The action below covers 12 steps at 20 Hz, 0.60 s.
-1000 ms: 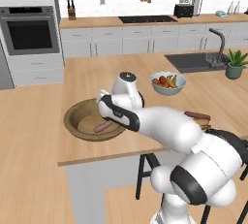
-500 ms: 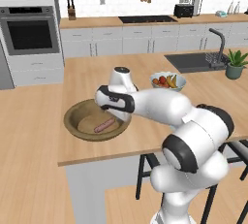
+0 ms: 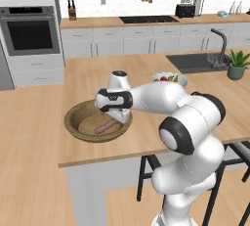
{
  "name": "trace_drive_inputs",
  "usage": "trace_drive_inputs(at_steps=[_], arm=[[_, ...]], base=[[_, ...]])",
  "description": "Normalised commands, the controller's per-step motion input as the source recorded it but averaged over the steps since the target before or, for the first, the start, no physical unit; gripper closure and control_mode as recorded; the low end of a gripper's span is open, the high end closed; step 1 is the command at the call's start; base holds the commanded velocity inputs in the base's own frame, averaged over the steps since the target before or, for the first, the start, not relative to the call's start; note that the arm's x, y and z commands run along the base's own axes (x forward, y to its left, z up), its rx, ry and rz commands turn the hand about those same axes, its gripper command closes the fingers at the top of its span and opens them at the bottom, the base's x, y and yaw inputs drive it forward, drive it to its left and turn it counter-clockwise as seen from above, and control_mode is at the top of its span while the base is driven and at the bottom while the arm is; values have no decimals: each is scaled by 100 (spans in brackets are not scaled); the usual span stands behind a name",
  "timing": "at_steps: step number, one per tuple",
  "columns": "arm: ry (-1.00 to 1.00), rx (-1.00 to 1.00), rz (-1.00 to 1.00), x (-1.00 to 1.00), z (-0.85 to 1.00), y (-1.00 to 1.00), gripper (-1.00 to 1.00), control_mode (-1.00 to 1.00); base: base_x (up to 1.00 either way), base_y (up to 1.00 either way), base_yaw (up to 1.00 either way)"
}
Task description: Place one bun and one sausage from the bowl on each plate.
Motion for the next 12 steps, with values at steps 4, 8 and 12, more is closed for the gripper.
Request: trace_drive_inputs(at_steps=[4,8,12], arm=[[0,0,0,40,-36,0,-100,-100],[2,0,0,57,-31,1,-100,-100],[3,0,0,38,-34,3,-100,-100]], base=[[0,0,0],[0,0,0],[0,0,0]])
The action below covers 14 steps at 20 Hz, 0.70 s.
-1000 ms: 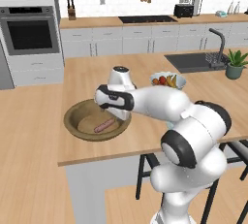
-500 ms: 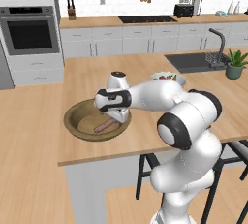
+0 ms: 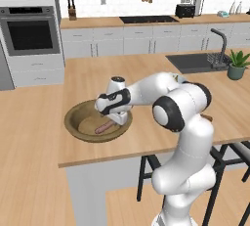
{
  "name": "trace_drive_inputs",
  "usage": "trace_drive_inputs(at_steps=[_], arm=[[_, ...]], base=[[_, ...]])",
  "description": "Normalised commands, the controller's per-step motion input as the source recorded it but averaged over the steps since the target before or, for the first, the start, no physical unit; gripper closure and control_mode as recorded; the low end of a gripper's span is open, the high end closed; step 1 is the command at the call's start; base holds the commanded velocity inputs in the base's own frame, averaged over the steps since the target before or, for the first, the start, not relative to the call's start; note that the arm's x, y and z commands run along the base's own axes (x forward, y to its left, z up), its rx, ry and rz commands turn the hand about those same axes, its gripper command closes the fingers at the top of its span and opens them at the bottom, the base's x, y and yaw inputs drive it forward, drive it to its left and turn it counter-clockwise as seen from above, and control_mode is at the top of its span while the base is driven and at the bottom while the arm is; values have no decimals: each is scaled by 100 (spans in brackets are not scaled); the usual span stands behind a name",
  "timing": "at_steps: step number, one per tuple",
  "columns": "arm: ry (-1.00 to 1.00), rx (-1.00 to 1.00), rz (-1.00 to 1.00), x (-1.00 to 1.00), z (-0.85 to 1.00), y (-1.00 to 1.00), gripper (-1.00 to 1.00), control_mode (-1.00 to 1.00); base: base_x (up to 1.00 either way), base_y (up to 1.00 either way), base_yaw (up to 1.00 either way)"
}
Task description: Place one bun and one sausage from the bowl on each plate.
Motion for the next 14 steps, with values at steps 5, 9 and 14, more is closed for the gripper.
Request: trace_drive_inputs(at_steps=[5,9,14], arm=[[1,0,0,11,-27,11,-100,-100],[1,0,0,0,-29,8,-100,-100],[0,0,0,0,-43,16,-100,-100]], base=[[0,0,0],[0,0,0],[0,0,0]])
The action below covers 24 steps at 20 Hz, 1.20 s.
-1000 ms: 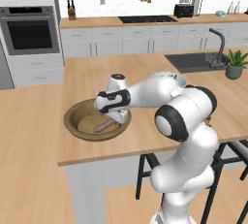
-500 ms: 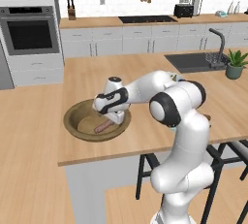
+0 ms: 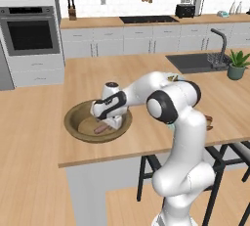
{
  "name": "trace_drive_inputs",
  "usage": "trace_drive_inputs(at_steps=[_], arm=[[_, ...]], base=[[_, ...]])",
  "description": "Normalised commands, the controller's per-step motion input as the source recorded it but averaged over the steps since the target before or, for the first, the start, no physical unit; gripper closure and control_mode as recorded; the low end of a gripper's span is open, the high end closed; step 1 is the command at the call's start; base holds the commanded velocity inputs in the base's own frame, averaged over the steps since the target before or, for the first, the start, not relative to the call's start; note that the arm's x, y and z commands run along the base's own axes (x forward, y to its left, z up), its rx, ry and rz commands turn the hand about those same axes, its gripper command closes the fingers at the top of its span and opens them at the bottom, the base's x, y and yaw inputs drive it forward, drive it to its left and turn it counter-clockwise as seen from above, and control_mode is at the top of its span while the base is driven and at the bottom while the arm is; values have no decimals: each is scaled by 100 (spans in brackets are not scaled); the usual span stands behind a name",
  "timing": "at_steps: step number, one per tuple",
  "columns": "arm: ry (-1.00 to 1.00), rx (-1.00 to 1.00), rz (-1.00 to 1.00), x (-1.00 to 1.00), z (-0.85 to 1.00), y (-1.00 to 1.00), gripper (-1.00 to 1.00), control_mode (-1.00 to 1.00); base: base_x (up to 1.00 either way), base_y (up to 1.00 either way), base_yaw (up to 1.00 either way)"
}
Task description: Place one bun and one sausage from the bowl on each plate.
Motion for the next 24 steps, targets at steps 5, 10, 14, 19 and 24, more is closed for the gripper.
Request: trace_drive_inputs(at_steps=[5,10,14,19,24], arm=[[-3,0,0,17,-62,39,100,-100],[-1,0,0,5,-36,20,100,-100],[-5,0,0,-1,-13,4,100,-100],[-4,4,0,-51,35,-6,100,-100],[-16,1,0,-92,53,-78,100,-100]], base=[[0,0,0],[0,0,0],[0,0,0],[0,0,0],[0,0,0]])
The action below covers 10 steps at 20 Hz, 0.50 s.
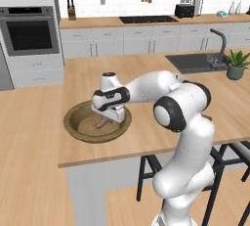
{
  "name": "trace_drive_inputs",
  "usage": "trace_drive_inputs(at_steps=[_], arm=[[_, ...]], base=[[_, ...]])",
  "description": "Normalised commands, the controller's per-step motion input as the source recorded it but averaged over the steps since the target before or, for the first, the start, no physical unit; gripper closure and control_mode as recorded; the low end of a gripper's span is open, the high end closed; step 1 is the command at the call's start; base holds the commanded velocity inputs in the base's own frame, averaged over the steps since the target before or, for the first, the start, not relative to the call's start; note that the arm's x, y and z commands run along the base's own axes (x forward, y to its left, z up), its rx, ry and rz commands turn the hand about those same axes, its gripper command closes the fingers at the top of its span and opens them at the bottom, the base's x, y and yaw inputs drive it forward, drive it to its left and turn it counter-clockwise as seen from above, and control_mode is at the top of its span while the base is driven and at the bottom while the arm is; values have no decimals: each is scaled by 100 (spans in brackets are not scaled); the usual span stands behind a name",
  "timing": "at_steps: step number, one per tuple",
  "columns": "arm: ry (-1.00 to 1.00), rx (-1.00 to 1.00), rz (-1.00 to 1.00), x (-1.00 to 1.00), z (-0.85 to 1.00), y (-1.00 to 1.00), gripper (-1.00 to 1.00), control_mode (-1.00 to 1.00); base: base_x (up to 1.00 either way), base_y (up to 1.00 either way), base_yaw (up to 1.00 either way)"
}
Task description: Place one bun and one sausage from the bowl on each plate.
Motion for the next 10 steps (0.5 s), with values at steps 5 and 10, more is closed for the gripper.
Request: trace_drive_inputs(at_steps=[5,10], arm=[[-7,0,0,-83,64,-68,100,-100],[0,3,0,-72,38,-89,100,-100]], base=[[0,0,0],[0,0,0]])
